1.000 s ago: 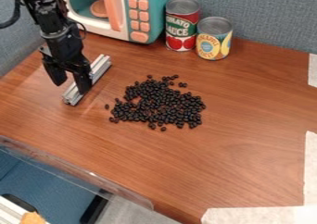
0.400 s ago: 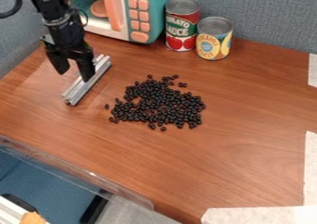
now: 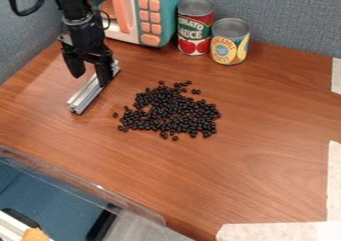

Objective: Sweep into pile

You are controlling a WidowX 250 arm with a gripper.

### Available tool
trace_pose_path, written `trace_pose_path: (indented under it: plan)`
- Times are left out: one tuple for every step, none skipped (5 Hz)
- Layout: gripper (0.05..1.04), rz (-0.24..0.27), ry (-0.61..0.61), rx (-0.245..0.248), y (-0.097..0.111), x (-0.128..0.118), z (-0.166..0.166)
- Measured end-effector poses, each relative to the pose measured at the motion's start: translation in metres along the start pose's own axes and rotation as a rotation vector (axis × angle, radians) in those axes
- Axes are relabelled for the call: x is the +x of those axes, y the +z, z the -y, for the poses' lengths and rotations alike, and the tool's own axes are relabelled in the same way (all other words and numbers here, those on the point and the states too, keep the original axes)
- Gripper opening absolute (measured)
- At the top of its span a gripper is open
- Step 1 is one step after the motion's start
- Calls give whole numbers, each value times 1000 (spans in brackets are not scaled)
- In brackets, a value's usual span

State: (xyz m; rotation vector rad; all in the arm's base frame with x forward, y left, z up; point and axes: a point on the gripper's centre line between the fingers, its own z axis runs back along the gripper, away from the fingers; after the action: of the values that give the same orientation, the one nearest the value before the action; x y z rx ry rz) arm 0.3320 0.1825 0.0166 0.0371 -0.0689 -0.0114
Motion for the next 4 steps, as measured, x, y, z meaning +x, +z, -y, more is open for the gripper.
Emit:
trace_pose_path:
  plan:
    - [872,-16,-6,1,0,0,3]
    - [937,-30,-2,6,-1,-2,3]
    - [1004,-54,-9,8,-7,-3,5]
    - [945,-78,-19,11,-11,-2,6]
